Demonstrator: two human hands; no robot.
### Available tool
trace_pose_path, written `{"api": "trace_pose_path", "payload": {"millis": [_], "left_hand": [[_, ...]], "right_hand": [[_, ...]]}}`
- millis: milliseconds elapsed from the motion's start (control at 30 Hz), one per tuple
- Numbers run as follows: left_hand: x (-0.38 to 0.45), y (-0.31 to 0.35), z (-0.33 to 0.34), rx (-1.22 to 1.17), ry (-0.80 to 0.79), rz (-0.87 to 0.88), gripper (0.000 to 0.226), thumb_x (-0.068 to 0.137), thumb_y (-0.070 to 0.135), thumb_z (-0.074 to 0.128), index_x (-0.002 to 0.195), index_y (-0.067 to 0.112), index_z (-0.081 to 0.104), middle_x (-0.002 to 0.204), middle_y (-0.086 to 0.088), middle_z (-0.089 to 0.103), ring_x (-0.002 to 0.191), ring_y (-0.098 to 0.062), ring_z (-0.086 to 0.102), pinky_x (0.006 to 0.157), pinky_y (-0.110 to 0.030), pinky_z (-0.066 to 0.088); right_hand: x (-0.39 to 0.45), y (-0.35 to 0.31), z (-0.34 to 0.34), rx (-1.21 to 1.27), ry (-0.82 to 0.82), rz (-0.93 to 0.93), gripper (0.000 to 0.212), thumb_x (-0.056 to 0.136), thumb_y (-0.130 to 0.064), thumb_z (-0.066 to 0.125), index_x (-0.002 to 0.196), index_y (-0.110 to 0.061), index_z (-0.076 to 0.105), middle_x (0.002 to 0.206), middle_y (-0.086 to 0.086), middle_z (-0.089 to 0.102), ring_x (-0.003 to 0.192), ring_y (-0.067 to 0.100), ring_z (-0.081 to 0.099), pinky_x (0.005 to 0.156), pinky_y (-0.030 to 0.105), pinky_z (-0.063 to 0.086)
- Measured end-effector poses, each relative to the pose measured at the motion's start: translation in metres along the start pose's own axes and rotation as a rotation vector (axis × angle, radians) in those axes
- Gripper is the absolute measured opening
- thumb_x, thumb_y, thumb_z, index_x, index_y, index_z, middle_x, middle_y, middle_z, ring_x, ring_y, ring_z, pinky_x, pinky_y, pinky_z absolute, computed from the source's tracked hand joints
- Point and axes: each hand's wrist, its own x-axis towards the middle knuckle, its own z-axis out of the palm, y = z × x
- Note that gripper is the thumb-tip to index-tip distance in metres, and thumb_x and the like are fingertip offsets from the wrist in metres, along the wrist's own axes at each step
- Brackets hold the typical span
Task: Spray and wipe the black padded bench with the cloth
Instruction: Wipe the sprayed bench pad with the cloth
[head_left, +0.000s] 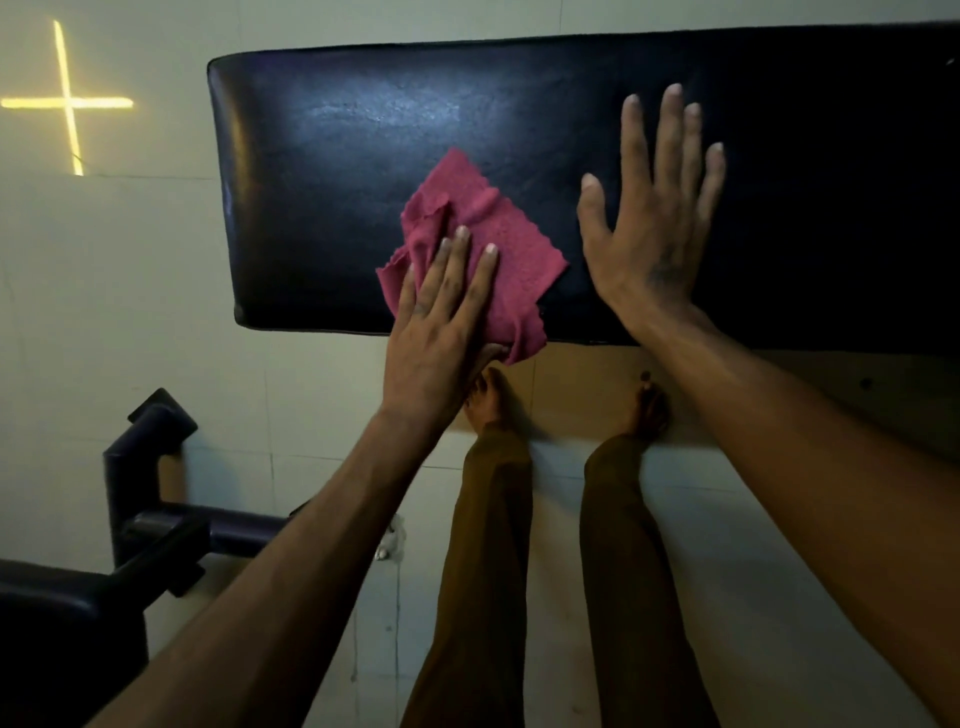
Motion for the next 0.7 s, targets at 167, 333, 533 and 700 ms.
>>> {"api": "trace_pose_path", "payload": {"millis": [167,333,533,700], "left_hand": [[0.020,0.041,-0.002,-0.029,0.009,0.151,0.069,0.097,0.021,0.056,0.157,0.007,0.026,0.165,-0.018,0.020,0.154,-0.028,0.018,0.126,-0.044,0.002],[0.028,0.037,0.000,0.021,0.034,0.277,0.066,0.098,0.027,0.054,0.157,0.011,0.028,0.164,-0.013,0.025,0.153,-0.023,0.023,0.127,-0.043,0.011],[0.006,-0.032,-0.015,0.038,-0.009,0.171,0.083,0.093,0.043,0.067,0.159,0.015,0.025,0.166,-0.013,0.019,0.155,-0.022,0.013,0.127,-0.047,0.012],[-0.001,-0.036,-0.016,-0.013,-0.059,-0.012,0.093,0.087,0.047,0.062,0.159,0.009,0.017,0.167,-0.018,0.009,0.155,-0.026,0.001,0.127,-0.049,-0.002]], "right_hand": [[0.000,-0.003,-0.002,-0.006,-0.030,0.003,0.067,0.104,-0.052,0.024,0.163,-0.019,0.016,0.170,0.013,0.011,0.157,0.029,0.008,0.127,0.051,0.005],[0.001,0.003,-0.002,0.019,-0.029,-0.025,0.064,0.106,-0.051,0.024,0.162,-0.020,0.019,0.170,0.013,0.013,0.157,0.029,0.010,0.126,0.049,0.004],[0.000,0.005,-0.003,0.061,-0.016,-0.036,0.058,0.109,-0.043,0.021,0.162,-0.019,0.021,0.169,0.013,0.015,0.157,0.029,0.011,0.127,0.049,0.005],[-0.001,0.003,-0.002,0.016,-0.010,-0.035,0.059,0.109,-0.043,0.019,0.162,-0.019,0.019,0.169,0.013,0.014,0.157,0.029,0.011,0.127,0.049,0.005]]}}
